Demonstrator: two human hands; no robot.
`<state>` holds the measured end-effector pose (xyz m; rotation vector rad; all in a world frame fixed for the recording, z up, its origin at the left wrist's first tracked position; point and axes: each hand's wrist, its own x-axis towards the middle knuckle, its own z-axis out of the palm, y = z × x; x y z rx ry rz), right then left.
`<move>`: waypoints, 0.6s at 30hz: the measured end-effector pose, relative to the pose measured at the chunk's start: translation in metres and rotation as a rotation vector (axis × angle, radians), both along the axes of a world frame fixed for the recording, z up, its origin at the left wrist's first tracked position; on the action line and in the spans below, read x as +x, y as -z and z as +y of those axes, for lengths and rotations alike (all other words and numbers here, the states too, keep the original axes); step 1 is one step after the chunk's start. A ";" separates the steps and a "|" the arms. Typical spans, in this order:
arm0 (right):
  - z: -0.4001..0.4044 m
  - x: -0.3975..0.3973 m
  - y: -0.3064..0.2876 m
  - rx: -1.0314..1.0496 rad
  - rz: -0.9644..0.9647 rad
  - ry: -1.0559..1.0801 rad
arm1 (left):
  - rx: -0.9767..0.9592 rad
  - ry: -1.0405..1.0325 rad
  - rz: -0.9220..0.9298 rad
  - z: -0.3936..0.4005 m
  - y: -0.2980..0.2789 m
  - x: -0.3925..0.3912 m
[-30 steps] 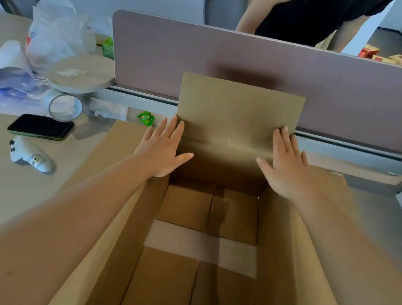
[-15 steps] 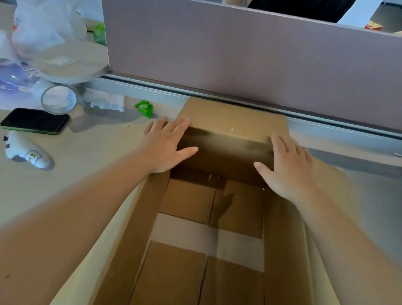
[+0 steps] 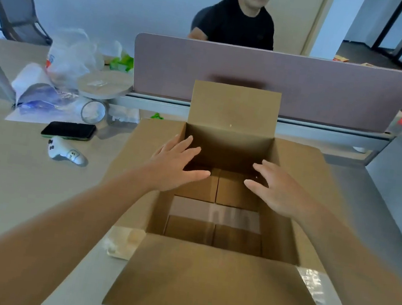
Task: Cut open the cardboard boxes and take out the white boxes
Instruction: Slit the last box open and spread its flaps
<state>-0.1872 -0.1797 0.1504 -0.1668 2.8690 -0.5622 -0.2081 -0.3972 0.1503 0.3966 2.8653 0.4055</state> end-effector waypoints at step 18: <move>0.017 0.202 0.006 0.011 -0.101 -0.218 | -0.092 -0.057 -0.088 -0.008 0.018 0.206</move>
